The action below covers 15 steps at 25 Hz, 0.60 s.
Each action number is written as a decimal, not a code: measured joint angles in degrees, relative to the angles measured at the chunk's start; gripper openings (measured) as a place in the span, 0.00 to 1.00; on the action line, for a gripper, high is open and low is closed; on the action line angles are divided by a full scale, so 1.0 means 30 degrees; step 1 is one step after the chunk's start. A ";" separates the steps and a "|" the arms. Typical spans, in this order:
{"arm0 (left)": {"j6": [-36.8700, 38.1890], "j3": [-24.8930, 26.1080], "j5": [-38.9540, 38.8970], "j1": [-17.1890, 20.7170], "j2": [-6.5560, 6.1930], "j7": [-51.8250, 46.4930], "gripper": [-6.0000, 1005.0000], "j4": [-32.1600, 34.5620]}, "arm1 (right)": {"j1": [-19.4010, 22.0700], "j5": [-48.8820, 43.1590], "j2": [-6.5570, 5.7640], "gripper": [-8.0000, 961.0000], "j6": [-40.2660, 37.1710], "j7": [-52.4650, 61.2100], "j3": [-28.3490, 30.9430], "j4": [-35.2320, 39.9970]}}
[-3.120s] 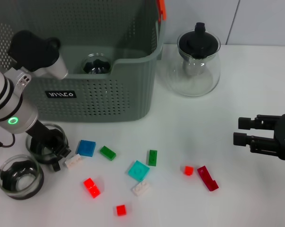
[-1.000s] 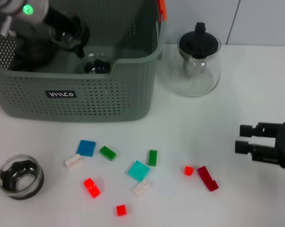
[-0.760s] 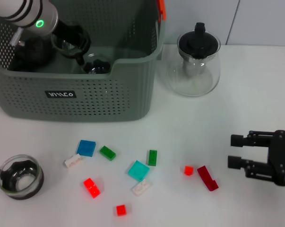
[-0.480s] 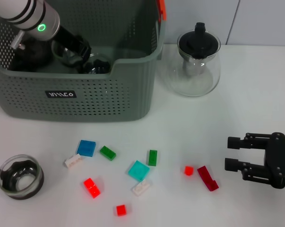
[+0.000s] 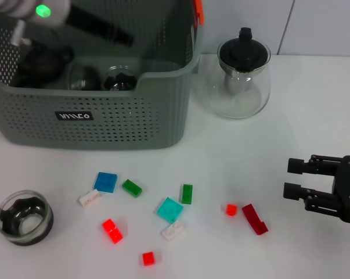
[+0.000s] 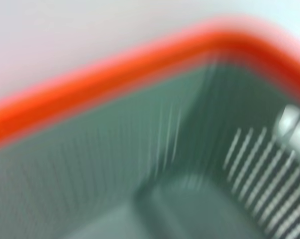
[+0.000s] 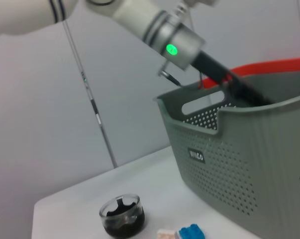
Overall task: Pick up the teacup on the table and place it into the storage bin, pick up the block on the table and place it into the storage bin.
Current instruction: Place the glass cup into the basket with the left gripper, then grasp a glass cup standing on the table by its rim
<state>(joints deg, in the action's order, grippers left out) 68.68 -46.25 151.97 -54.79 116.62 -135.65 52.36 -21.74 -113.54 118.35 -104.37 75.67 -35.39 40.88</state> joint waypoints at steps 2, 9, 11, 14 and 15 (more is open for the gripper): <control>0.1478 0.1555 -0.3703 0.1415 0.0172 0.1676 0.35 0.2233 | 0.0024 0.0017 0.0003 0.61 -0.0060 0.0002 0.0126 -0.0004; 0.7792 0.4951 -1.5868 0.5331 -0.1383 0.6605 0.59 0.1320 | -0.0026 0.0021 0.0018 0.61 -0.0073 0.0003 0.0168 -0.0006; 1.0734 0.6889 -1.7135 0.6017 -0.1628 0.8549 0.63 0.0369 | -0.0043 0.0010 0.0017 0.61 -0.0075 0.0004 0.0168 -0.0005; 1.3936 0.9289 -1.6717 0.7255 -0.1670 1.0932 0.66 0.0075 | -0.0057 0.0023 0.0005 0.61 -0.0077 0.0004 0.0167 -0.0006; 1.4433 0.9473 -1.6352 0.7818 -0.1588 1.1615 0.66 0.0358 | -0.0057 0.0020 -0.0002 0.61 -0.0077 0.0003 0.0168 -0.0004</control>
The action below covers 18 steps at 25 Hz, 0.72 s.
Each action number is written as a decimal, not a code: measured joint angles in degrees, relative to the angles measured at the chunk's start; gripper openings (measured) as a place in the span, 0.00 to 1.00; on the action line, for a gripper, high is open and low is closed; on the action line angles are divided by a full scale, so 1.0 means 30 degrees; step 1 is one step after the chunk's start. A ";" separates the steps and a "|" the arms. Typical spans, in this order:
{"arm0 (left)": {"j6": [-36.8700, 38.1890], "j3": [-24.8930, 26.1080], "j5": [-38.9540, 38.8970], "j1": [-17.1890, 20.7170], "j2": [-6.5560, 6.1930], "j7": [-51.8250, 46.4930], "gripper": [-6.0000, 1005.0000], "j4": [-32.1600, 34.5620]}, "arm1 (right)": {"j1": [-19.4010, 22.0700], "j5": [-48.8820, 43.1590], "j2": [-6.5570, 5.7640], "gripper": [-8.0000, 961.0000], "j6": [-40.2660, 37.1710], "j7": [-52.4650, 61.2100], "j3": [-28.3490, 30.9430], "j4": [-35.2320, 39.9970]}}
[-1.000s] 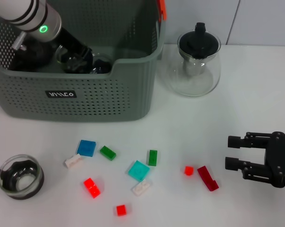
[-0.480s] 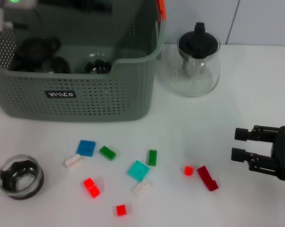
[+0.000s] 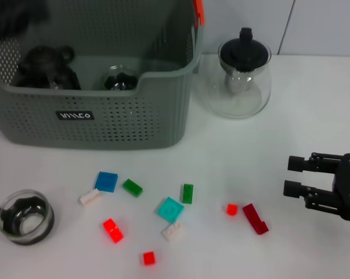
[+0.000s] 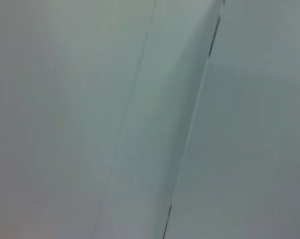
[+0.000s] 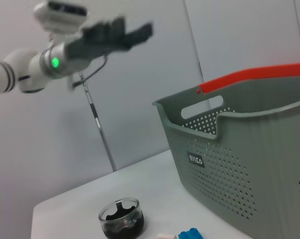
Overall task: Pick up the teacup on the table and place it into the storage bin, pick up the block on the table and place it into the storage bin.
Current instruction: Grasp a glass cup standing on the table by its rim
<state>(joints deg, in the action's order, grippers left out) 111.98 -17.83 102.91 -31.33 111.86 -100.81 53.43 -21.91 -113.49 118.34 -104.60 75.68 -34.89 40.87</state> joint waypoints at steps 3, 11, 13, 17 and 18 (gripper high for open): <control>0.0494 -0.0512 0.1398 0.1639 0.0402 0.1166 0.66 0.1665 | 0.0002 -0.0010 -0.0035 0.61 0.0001 0.0059 -0.0002 0.0000; 0.1236 -0.2410 0.8232 0.4002 0.1706 0.0549 0.66 0.8424 | 0.0009 -0.0004 -0.0108 0.61 0.0004 0.0761 -0.0002 0.0012; 0.1201 -0.3165 0.9855 0.4017 0.1901 -0.0065 0.65 0.9228 | 0.0009 -0.0024 -0.0096 0.61 0.0004 0.0782 -0.0003 0.0011; 0.0123 -0.4277 1.3079 0.3577 0.2634 -0.1003 0.65 1.0254 | 0.0010 -0.0056 -0.0078 0.61 0.0005 0.0789 -0.0001 0.0005; -0.0338 -0.4325 1.3992 0.3373 0.2930 -0.1047 0.65 1.0530 | 0.0010 -0.0042 -0.0075 0.61 0.0005 0.0789 -0.0002 0.0002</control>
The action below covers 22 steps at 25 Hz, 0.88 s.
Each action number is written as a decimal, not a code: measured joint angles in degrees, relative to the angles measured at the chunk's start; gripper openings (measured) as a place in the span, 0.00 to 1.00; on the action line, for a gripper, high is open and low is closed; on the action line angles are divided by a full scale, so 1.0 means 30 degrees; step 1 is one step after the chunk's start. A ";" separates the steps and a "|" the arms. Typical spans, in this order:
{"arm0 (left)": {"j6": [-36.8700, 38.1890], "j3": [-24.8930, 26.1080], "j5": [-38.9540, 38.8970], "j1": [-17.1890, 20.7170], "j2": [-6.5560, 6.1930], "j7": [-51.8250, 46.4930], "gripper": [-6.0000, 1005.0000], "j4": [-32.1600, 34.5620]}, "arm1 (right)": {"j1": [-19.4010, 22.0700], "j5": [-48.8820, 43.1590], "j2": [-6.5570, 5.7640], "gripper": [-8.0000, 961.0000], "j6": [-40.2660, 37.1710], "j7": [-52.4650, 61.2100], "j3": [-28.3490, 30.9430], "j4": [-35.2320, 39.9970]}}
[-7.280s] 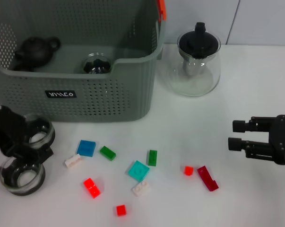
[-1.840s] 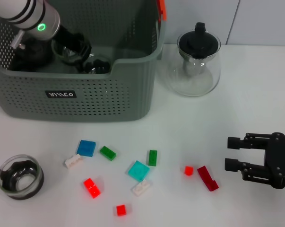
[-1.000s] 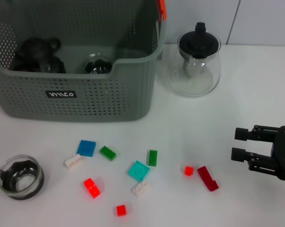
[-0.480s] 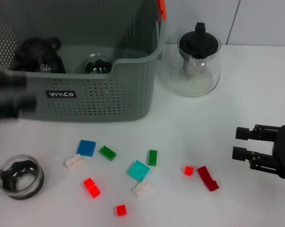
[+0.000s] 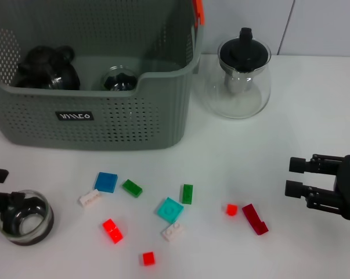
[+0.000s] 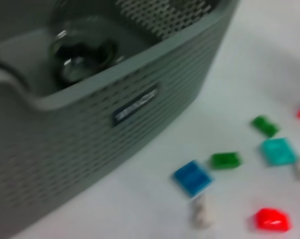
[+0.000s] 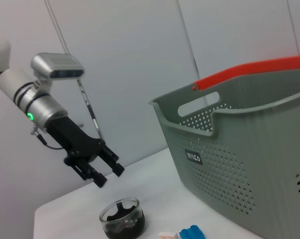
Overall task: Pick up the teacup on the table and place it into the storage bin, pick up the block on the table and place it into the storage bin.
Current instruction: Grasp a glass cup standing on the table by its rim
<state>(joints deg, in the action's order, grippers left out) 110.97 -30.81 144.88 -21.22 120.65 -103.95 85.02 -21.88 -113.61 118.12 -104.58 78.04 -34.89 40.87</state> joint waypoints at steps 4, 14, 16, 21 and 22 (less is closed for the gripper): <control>-0.1511 -0.0044 0.2246 -0.0602 0.0935 -0.0026 0.64 0.0497 | -0.0001 0.0016 0.0006 0.61 0.0000 0.0001 -0.0001 -0.0003; -0.3843 -0.2231 0.4065 -0.0698 0.1152 -0.1004 0.63 -0.0747 | -0.0001 -0.0055 0.0078 0.61 0.0107 0.0001 -0.0001 -0.0003; -0.4389 -0.2499 0.4496 -0.0763 0.1155 -0.1142 0.62 -0.1318 | -0.0001 -0.0056 0.0094 0.61 0.0115 0.0001 -0.0001 -0.0003; -0.5480 -0.2651 0.4917 -0.0870 0.1160 -0.1259 0.62 -0.2397 | -0.0001 -0.0057 0.0076 0.61 0.0141 0.0001 0.0000 -0.0002; -0.5626 -0.2701 0.4965 -0.0890 0.1153 -0.1259 0.62 -0.2637 | -0.0001 -0.0055 0.0073 0.61 0.0144 0.0001 -0.0001 -0.0001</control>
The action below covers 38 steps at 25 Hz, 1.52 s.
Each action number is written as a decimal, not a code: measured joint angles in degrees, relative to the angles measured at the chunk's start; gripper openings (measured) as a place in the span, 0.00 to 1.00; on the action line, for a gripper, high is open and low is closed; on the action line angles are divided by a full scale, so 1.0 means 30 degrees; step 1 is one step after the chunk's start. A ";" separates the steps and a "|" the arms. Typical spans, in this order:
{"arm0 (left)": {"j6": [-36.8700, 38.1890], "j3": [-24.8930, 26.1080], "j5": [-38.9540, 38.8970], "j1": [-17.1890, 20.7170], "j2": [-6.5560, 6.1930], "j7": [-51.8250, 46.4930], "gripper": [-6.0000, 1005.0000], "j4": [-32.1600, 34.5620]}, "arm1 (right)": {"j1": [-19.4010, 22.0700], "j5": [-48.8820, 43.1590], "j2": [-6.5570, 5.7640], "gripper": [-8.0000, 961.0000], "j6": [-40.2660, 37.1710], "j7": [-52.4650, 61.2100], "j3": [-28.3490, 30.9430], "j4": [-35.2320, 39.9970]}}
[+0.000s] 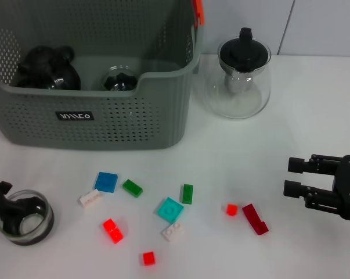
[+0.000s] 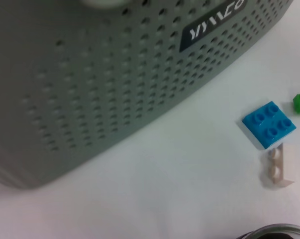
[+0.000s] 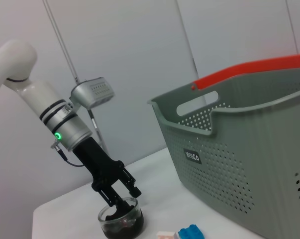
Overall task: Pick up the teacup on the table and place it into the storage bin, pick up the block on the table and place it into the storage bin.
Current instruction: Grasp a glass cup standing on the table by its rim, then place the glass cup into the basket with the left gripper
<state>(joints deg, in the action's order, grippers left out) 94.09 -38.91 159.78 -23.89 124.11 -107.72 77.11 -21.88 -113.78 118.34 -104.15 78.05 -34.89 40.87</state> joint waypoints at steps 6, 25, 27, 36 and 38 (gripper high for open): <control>-0.0710 -0.0096 0.0263 -0.0210 -0.0036 -0.0642 0.61 -0.0999 | 0.0001 0.0003 -0.0011 0.61 0.0002 0.0000 0.0001 0.0000; 0.0513 -0.0099 -0.0050 -0.0609 -0.0525 -0.0939 0.18 -0.1124 | 0.0019 0.0017 -0.0042 0.61 -0.0001 -0.0015 -0.0003 -0.0011; 0.1441 0.0185 -0.0962 -0.0667 -0.1050 -0.0776 0.13 -0.1334 | 0.0016 0.0017 -0.0042 0.61 -0.0031 -0.0020 -0.0004 -0.0017; 0.6222 0.7183 -0.6691 -0.2858 -0.5068 0.4264 0.05 -1.0691 | 0.0087 0.0016 -0.0127 0.61 -0.0101 -0.0080 0.0003 -0.0057; 0.6741 0.8471 -0.7265 -0.3199 -0.5224 0.5158 0.05 -1.1855 | 0.0060 0.0015 -0.0132 0.61 -0.0114 -0.0092 0.0000 -0.0059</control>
<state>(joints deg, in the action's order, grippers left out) 114.32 -13.50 137.98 -33.48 108.44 -92.25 41.55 -21.70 -113.73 117.94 -104.49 77.77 -34.89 40.69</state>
